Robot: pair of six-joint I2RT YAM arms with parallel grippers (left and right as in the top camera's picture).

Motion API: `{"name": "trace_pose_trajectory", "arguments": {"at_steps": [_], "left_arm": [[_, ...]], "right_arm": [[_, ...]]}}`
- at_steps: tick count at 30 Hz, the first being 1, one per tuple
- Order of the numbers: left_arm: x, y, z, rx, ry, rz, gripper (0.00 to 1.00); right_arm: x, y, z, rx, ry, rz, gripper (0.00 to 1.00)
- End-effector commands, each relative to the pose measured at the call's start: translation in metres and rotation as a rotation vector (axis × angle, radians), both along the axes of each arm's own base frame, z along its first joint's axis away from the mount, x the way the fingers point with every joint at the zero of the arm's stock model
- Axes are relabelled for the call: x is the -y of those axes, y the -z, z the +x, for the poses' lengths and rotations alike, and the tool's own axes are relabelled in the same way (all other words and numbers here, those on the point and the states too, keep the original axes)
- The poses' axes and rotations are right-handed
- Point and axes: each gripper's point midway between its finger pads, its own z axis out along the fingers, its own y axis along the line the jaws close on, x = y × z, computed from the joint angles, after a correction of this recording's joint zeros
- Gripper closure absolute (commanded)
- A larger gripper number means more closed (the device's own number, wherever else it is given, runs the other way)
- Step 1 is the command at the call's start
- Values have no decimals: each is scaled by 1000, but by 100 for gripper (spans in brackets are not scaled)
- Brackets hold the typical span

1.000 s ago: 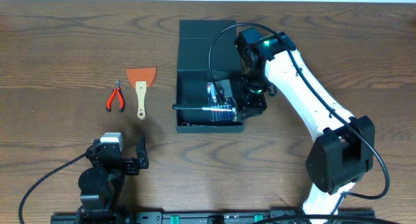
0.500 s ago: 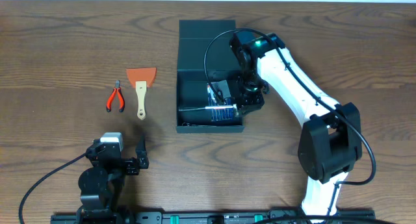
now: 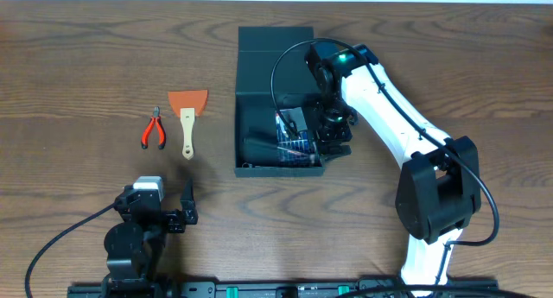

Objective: Pack container
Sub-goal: 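Open the right gripper and raise it out of the box, then move the right arm away to the right side of the table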

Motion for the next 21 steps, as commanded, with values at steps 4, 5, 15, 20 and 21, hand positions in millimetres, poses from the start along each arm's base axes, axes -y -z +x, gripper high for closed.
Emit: {"name": "trace_pose_trajectory", "arguments": {"at_steps": [4,5,15,20,21], "left_arm": [[-2,9,0,-16,-11,1,1],[-2,9,0,-16,-11,1,2],[-2,9,0,-16,-11,1,1],[-2,9,0,-16,-11,1,1],[-2,9,0,-16,-11,1,1]], "right_arm": [[-6,-3,6,0,109,17,1],[-7,-6,9,7,137,20,1],[-16,-87,27,148,465,125,1],[-11,-117,17,154,636,161,1],[-9,-121,13,146,668,161,1]]}}
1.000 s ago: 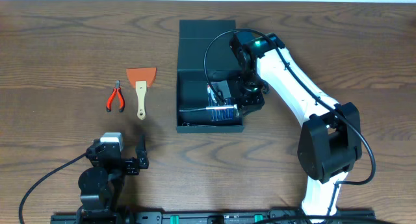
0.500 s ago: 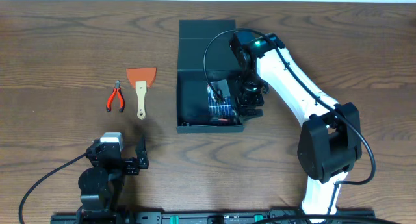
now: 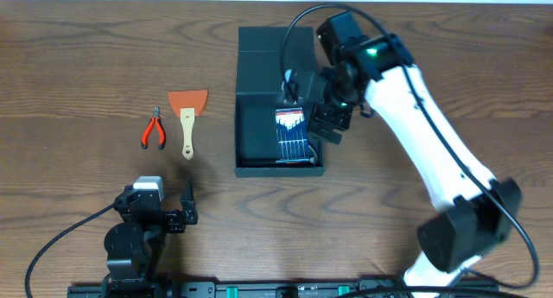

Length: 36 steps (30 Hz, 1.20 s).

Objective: Pack container
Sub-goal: 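Move the right arm away to the right side of the table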

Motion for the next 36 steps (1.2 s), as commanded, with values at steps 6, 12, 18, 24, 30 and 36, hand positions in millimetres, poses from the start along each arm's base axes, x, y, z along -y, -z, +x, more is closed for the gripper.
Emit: {"name": "trace_pose_trajectory", "arguments": {"at_steps": [6,12,18,24,30,36], "left_arm": [[-2,9,0,-16,-11,1,1],[-2,9,0,-16,-11,1,1],[-2,9,0,-16,-11,1,1],[-2,9,0,-16,-11,1,1],[-2,9,0,-16,-11,1,2],[-2,9,0,-16,-11,1,2]], "right_arm": [[13,-41,-33,-113,406,70,1],[26,-60,-61,-163,544,78,8],[40,-85,-95,-123,565,124,7],[55,-101,-128,-44,583,205,1],[63,-115,-144,-3,617,260,1],[65,-118,-148,7,616,268,1]]}}
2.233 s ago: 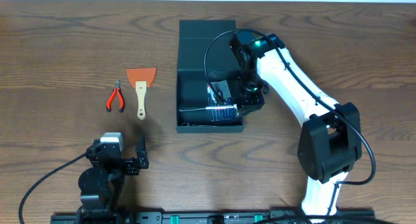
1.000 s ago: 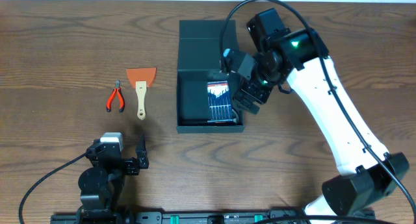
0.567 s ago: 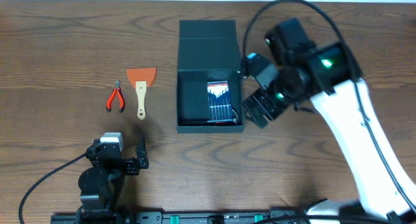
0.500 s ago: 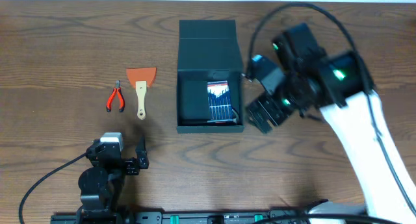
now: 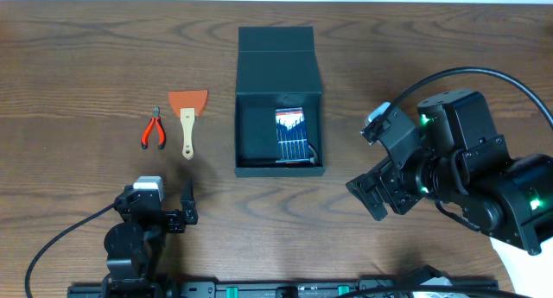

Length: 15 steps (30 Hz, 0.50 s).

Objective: Pack container
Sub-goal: 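Move the right arm away to the right side of the table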

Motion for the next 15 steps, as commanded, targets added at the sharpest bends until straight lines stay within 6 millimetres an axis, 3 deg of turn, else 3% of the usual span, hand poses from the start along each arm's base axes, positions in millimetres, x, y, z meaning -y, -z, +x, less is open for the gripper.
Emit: {"name": "trace_pose_trajectory", "arguments": {"at_steps": [1,15], "left_arm": [[-2,9,0,-16,-11,1,2],[-2,7,1,-11,-11,1,1]], "right_arm": [[-1,3,-2,-19,20,9,1],[-1,3,-2,-20,20,9,1]]}}
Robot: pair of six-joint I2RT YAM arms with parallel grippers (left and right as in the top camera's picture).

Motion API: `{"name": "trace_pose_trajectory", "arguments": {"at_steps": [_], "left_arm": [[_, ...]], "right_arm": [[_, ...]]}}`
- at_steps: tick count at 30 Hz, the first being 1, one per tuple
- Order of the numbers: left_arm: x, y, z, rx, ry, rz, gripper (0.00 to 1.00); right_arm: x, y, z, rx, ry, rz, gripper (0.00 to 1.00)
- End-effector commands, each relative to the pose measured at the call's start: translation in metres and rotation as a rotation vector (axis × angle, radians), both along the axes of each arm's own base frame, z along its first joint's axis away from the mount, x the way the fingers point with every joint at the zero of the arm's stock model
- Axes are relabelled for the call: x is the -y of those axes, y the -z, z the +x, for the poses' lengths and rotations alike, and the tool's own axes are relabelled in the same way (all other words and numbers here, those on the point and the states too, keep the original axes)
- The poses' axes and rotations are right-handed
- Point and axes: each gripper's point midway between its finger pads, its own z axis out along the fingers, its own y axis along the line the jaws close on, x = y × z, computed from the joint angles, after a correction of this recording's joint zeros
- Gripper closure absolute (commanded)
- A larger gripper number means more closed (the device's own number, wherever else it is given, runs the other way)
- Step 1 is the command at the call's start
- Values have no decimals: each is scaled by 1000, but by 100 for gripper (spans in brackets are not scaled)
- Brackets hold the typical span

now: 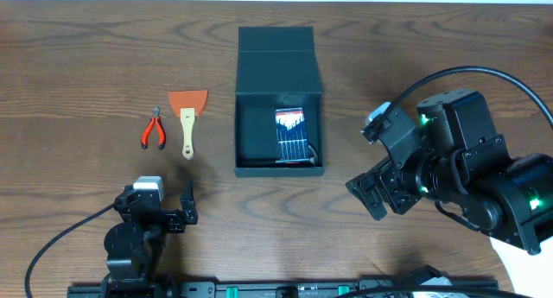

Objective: Pack container
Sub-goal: 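Move the right arm away to the right side of the table, then reach the left gripper to the orange scraper and grasp its handle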

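Observation:
An open dark box (278,129) stands at mid-table with its lid folded back. Inside it on the right lies a flat packet with a red top and blue ribs (292,134). Red-handled pliers (155,129) and an orange scraper with a pale wooden handle (187,117) lie on the table left of the box. My right gripper (370,194) is raised near the camera, to the right of the box, open and empty. At the front left, my left gripper (187,205) rests open and holds nothing.
A black cable (484,73) arcs over the right arm. The front rail (259,289) runs along the table's near edge.
My right gripper was down in the box with the packet at its fingers. It was then at the box's right wall with the packet lying inside. Afterwards it stood raised and open to the right of the box, where it remains. The left arm stayed put.

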Motion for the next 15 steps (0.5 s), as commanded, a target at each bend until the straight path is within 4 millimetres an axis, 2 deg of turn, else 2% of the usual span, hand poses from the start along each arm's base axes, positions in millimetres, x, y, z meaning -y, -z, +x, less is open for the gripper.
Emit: {"name": "trace_pose_trajectory", "arguments": {"at_steps": [1,6,11,15], "left_arm": [[-2,8,0,-12,-11,-1,1],[3,8,0,-23,-23,-112,2],[3,2,2,2,-24,-121,2],[5,-2,3,-3,-71,-280,1]], "right_arm": [[-1,2,-2,-14,8,5,1],[-1,2,-2,-14,8,5,1],[-1,2,-2,-14,8,5,1],[-1,2,-2,-14,8,5,1]]}}
